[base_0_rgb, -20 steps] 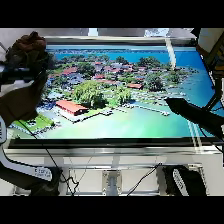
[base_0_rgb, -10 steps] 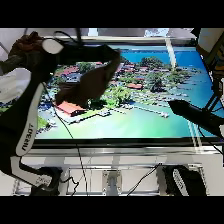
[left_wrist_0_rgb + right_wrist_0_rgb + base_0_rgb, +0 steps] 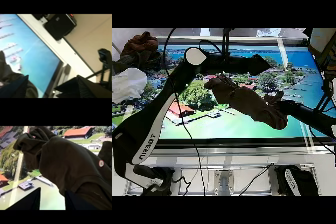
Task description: Fold the shirts.
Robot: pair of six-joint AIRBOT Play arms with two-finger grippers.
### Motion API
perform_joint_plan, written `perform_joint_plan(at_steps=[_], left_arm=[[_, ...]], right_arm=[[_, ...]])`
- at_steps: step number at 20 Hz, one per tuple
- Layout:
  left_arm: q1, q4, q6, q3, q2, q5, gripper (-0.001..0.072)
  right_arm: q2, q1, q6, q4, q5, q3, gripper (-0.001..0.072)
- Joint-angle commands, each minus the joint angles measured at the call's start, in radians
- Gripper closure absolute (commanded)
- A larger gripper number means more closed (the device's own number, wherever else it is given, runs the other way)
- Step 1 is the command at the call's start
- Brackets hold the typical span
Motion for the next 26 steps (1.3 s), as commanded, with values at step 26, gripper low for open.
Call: perform_joint_plan(at_steps=[26], left_arm=[[0.122, 0.758, -0.296, 0.0, 0.0, -0.16, 0.0011]], right_arm=[[-0.58, 0.569, -0.764, 1.687, -0.818, -0.32, 0.0234]])
